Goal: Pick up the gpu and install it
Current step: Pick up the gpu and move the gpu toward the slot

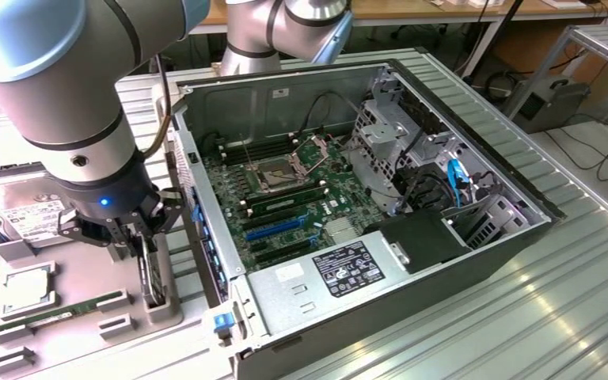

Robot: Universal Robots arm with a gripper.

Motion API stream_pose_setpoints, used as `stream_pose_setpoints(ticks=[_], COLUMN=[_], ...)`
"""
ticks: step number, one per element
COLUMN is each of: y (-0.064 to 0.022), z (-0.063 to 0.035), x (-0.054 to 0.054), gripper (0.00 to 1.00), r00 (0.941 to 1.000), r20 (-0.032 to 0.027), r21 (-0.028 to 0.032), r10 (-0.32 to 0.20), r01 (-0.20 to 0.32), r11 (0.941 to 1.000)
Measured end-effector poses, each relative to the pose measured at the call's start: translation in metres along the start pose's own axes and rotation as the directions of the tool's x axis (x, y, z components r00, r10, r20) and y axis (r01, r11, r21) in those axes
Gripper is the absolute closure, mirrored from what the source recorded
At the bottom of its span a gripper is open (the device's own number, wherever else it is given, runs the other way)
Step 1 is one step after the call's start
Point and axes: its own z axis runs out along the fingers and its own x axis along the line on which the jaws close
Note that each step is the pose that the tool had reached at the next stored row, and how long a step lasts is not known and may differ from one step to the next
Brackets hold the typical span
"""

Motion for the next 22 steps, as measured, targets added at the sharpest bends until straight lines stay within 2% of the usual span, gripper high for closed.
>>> stream_pose_setpoints(ticks=[7,13,19,21,22], y=[0.0002,0.0005,0.0011,0.0015,0.0018], z=[-0.0069,-0.0175,-0.0373,-0.0496,-0.0592], x=[0.000,-0.001,-0.003,-0.004,-0.004], gripper=[0.74,0.74,0.74,0.74,0.74], r00=[0.9998,0.9992,0.9987,0.9985,0.9984], r20=[-0.0008,-0.0015,-0.0018,-0.0020,-0.0021], r21=[-0.0018,-0.0038,-0.0057,-0.0063,-0.0068], r10=[-0.019,-0.041,-0.051,-0.054,-0.056], r01=[0.019,0.041,0.051,0.054,0.056], r11=[0.9998,0.9992,0.9987,0.9985,0.9984])
